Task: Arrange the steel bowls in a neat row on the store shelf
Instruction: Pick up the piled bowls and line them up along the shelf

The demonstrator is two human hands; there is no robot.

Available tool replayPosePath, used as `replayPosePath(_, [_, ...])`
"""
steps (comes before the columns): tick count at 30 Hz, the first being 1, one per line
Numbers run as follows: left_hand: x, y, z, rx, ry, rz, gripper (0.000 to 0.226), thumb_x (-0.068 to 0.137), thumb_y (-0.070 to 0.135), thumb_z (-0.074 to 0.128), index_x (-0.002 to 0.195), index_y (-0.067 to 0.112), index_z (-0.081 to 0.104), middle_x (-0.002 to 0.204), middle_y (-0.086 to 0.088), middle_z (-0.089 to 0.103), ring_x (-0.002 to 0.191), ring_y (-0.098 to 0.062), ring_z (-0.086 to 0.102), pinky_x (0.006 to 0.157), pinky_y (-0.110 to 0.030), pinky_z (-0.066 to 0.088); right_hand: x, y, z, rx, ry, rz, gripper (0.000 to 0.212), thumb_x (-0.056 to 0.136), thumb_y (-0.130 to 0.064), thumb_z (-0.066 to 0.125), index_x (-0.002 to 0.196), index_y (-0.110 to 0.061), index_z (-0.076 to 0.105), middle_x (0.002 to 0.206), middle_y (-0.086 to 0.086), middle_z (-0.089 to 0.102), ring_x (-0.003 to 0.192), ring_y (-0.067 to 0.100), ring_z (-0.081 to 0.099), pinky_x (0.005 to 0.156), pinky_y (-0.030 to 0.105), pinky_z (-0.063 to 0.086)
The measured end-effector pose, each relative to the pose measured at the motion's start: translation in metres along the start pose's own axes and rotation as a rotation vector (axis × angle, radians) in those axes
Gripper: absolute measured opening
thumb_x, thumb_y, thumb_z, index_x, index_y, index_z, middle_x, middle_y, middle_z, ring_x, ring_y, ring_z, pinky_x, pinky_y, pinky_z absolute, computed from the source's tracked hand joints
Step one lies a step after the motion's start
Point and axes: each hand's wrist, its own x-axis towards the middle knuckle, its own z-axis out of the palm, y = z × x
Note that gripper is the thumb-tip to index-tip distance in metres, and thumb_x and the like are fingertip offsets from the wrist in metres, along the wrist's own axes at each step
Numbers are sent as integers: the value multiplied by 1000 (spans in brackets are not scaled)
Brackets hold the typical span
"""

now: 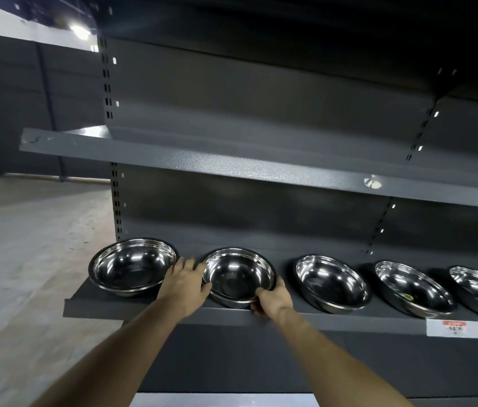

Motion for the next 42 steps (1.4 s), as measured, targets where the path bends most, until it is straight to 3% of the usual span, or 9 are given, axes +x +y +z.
replayPosePath(5, [-7, -3, 2, -14, 0, -14, 56, 96, 46, 43, 146, 21, 37, 151, -6, 36, 145, -28, 23, 118, -41, 23, 2, 0, 0, -28, 5, 0, 49, 85, -7, 56, 131, -18, 42, 97, 20, 69, 56, 25, 64, 43, 26, 53])
replayPosePath(7, [-8, -8, 1, -14, -2, -29, 57, 96, 46, 44, 147, 21, 36, 151, -6, 36, 145, -28, 23, 118, -41, 23, 1, 2, -1, -136, 33, -13, 73, 87, -21, 63, 150, -16, 26, 123, 20, 64, 88, 32, 69, 67, 32, 59])
replayPosePath(10, [-11, -18, -1, -13, 2, -55, 60, 96, 47, 43, 148, 21, 34, 152, -7, 35, 145, -28, 22, 118, -42, 24, 0, -2, -2, -326, 252, -110, 87, 87, -45, 64, 152, -5, 23, 149, 20, 40, 132, 35, 47, 107, 37, 38])
replayPosePath(16, [-18, -45, -10, 13, 25, -99, 61, 95, 49, 43, 149, 20, 33, 152, -7, 36, 144, -30, 24, 117, -42, 24, -11, -33, 34, -224, 213, -300, 46, 89, -37, 63, 125, -8, 57, 112, 9, 69, 104, 32, 65, 92, 36, 51])
replayPosePath(19, [-23, -64, -17, 40, 43, -129, 60, 94, 49, 43, 146, 19, 37, 150, -8, 38, 142, -31, 28, 115, -43, 26, -24, -44, 69, -100, 44, -324, 35, 90, -27, 66, 119, -8, 61, 86, -1, 67, 70, 18, 66, 59, 24, 57])
replayPosePath(22, [-31, -89, -24, 41, 67, -164, 58, 94, 48, 44, 145, 20, 39, 147, -7, 42, 140, -30, 30, 115, -43, 27, -36, -46, 107, -64, -117, -297, 34, 91, -27, 65, 120, -13, 57, 93, 3, 68, 51, 17, 62, 38, 22, 48])
replayPosePath(26, [-43, -123, -33, 52, 60, -229, 60, 94, 48, 43, 147, 20, 36, 151, -8, 38, 141, -31, 29, 115, -42, 27, -46, -42, 153, -96, -297, -245, 53, 93, -31, 62, 138, -18, 38, 94, -3, 64, 44, 18, 63, 41, 27, 51])
replayPosePath(30, [-56, -155, -41, 73, 91, -266, 56, 94, 46, 43, 144, 20, 39, 147, -5, 43, 138, -28, 33, 111, -40, 31, -49, -39, 185, -124, -367, -145, 47, 90, -38, 63, 123, -14, 41, 93, 3, 66, 52, 19, 69, 49, 29, 56])
replayPosePath(42, [-71, -212, -38, 22, 95, -296, 52, 95, 44, 42, 142, 21, 40, 142, -3, 46, 135, -27, 35, 108, -38, 33, -56, -38, 230, 0, -225, -49, 57, 90, 0, 46, 142, -14, 29, 113, 15, 58, 58, 25, 69, 48, 27, 57])
